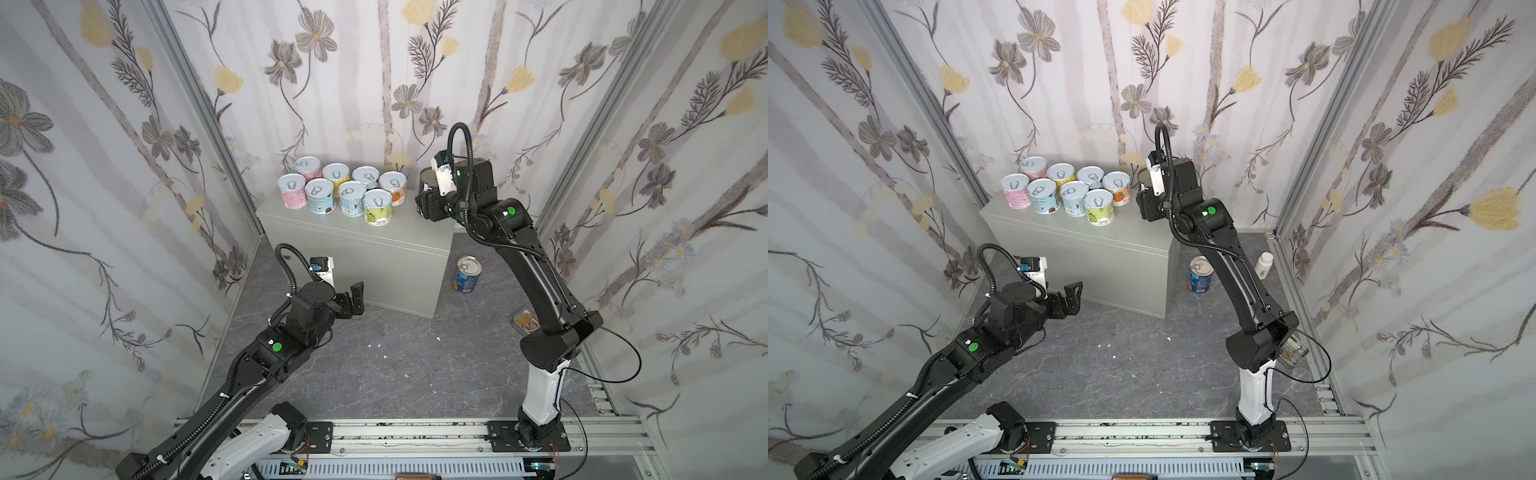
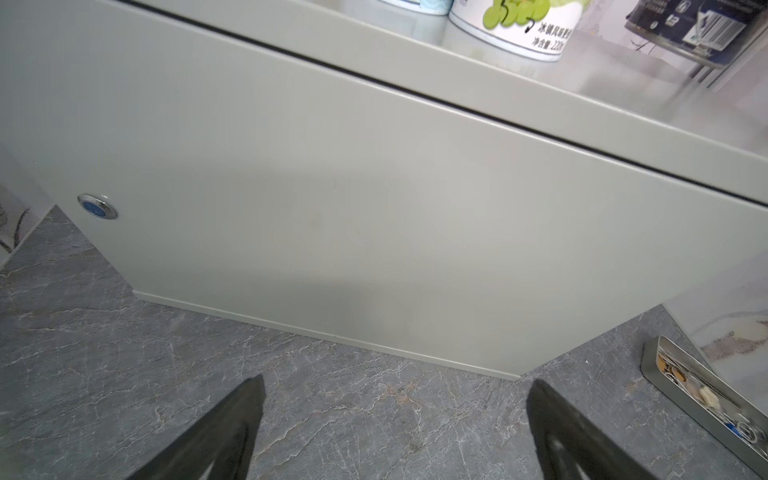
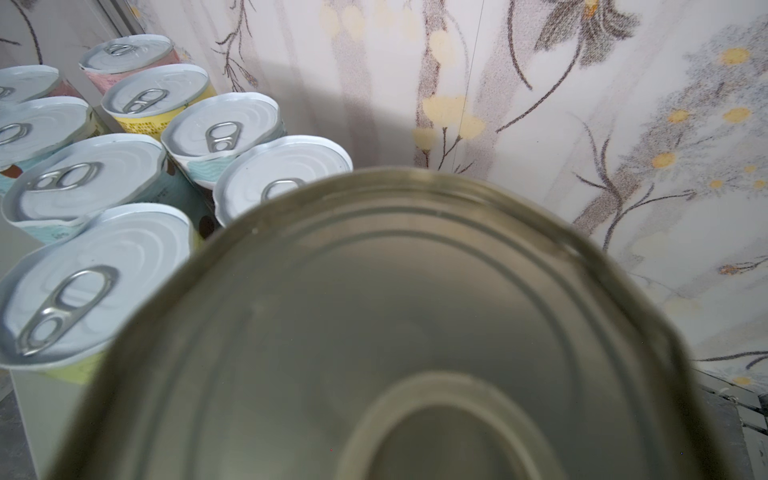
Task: Place and organize the canned foods onto the counter
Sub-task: 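Carry the gold-lidded can up over the cabinet top toward the cluster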
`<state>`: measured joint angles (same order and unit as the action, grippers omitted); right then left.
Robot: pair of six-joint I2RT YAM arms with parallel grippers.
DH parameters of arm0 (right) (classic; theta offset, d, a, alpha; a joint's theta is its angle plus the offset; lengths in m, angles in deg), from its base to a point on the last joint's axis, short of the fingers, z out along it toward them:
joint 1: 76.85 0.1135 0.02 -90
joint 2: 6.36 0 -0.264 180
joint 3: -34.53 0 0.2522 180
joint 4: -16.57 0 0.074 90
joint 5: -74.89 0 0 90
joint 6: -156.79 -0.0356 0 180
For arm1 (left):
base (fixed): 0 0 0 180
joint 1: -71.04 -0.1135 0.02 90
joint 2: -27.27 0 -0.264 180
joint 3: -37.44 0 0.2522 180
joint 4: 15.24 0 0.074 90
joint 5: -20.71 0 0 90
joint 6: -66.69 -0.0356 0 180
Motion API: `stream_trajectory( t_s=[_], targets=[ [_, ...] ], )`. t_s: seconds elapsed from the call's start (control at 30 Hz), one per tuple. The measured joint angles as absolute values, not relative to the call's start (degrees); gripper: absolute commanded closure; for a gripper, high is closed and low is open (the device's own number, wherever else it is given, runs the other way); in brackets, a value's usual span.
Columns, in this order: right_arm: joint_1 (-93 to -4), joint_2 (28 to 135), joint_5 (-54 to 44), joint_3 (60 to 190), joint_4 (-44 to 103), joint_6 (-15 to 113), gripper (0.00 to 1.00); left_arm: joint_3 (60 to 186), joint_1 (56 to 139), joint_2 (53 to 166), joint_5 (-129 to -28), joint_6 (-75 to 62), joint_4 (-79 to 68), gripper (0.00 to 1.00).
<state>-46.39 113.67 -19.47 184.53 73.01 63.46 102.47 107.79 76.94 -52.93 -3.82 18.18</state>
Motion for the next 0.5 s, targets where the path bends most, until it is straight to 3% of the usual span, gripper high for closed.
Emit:
stream_trajectory(
  t_s=[0.5],
  targets=[
    [-47.8, 119.4, -15.8, 184.8, 63.3, 64.8, 0.48, 98.6, 107.8, 75.5, -51.5, -2.5, 15.9, 0.00]
  ],
)
